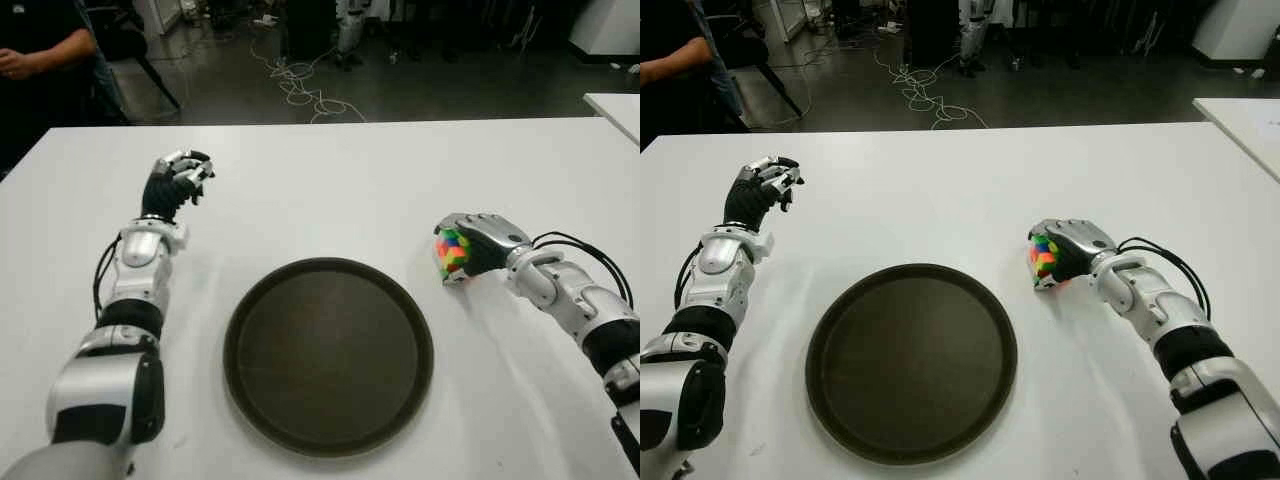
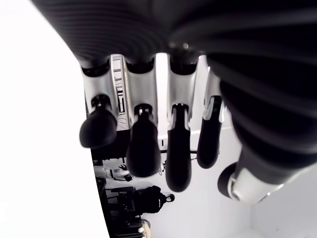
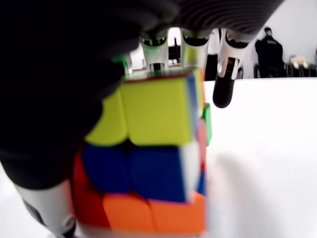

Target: Pick up the Rubik's Cube and put it in the plate

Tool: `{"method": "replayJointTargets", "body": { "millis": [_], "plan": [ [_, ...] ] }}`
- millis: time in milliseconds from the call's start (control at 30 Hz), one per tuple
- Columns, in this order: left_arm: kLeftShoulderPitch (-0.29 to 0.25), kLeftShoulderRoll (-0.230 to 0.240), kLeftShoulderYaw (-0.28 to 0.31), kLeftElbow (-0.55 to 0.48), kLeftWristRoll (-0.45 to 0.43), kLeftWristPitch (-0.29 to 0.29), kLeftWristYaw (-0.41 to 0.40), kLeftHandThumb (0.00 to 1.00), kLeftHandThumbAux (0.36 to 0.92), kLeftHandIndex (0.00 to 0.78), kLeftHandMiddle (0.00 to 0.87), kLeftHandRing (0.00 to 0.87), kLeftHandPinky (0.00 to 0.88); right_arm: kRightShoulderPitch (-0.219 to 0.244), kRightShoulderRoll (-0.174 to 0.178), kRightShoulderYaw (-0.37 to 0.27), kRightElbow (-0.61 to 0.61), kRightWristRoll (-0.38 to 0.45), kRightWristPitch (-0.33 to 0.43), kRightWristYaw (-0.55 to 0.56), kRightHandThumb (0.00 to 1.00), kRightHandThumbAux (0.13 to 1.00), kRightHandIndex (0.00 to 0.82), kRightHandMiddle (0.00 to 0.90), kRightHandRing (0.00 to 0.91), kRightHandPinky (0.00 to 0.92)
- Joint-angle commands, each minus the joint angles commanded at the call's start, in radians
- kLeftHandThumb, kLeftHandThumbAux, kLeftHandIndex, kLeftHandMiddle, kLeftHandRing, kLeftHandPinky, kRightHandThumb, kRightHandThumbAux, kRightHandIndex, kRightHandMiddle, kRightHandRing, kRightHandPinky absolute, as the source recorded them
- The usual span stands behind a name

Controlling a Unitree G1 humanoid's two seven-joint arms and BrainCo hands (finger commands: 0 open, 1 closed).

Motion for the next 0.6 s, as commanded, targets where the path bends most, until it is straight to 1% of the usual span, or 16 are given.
{"method": "replayJointTargets", "body": {
  "millis": [100,267,467,600],
  "plan": [
    [0.000,0.002,-0.001,0.000,0.001,0.000,0.000,0.836,0.668,0.409,0.550,0.700,0.755,0.004,-0.010,-0.006,-0.011,0.007,-0.008,0.003,0.000,0.788,0.368,0.445,0.485,0.495],
    [0.003,0.003,0.000,-0.001,0.000,-0.006,-0.005,0.837,0.667,0.412,0.554,0.707,0.761,0.006,-0.012,-0.010,-0.017,0.004,-0.002,0.002,0.000,0.800,0.410,0.486,0.514,0.514],
    [0.004,0.004,0.001,-0.002,-0.003,-0.003,-0.008,0.837,0.667,0.411,0.553,0.706,0.758,0.012,-0.015,-0.014,-0.036,-0.003,0.029,-0.005,0.000,0.814,0.431,0.507,0.524,0.507],
    [0.004,0.004,0.004,-0.004,-0.007,0.000,-0.012,0.838,0.667,0.411,0.554,0.705,0.761,0.019,-0.014,-0.019,-0.051,-0.001,0.051,-0.007,0.000,0.820,0.418,0.526,0.536,0.505]
  ]
}}
